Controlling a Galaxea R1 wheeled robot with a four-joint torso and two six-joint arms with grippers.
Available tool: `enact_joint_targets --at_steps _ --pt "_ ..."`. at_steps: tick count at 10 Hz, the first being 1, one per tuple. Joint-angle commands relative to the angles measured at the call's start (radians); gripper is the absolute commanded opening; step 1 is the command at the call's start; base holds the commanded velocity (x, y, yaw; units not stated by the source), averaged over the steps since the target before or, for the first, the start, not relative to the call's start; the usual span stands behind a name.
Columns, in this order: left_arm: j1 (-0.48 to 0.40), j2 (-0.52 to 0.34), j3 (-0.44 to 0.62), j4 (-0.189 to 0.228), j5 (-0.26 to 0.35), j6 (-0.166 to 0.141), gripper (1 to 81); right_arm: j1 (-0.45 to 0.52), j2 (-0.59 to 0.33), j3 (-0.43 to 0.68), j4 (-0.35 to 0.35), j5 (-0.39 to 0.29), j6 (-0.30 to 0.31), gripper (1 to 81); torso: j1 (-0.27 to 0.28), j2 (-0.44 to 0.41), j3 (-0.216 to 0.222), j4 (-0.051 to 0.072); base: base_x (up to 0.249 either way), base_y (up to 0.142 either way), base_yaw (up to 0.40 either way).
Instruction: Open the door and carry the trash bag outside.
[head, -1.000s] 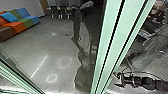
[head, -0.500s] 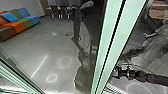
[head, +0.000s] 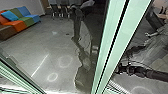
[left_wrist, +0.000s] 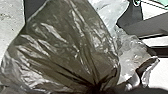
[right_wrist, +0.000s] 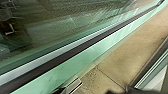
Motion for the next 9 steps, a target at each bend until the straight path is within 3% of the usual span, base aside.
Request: enact_joint_targets --at_steps 1,4,6,8,9 --pt "0.009 0.004 0.013 -0.002 0.083 -0.001 1.0 0.08 -0.118 -0.021 -0.054 -0.173 0.034 81.1 0.0 0.0 0.0 0.0 0.0 0.0 0.0" --pt "0.009 0.001 0.013 -0.002 0.083 -0.001 1.0 0.106 -0.147 -0.012 -0.112 -0.175 0.033 81.1 0.001 0.001 -0.001 0.001 0.0 0.0 0.0" --pt "0.009 0.004 0.013 -0.002 0.083 -0.001 1.0 0.101 -0.158 -0.018 -0.213 -0.193 0.004 81.1 0.001 0.001 -0.001 0.001 0.0 0.0 0.0" --pt "0.011 0.004 0.013 -0.001 0.083 -0.001 1.0 0.094 -0.182 -0.029 -0.22 -0.195 -0.024 81.1 0.001 0.001 -0.001 0.001 0.0 0.0 0.0" --pt "0.009 0.004 0.013 -0.001 0.083 -0.001 1.0 0.095 -0.19 -0.029 -0.224 -0.195 -0.069 81.1 0.001 0.001 -0.001 0.001 0.0 0.0 0.0"
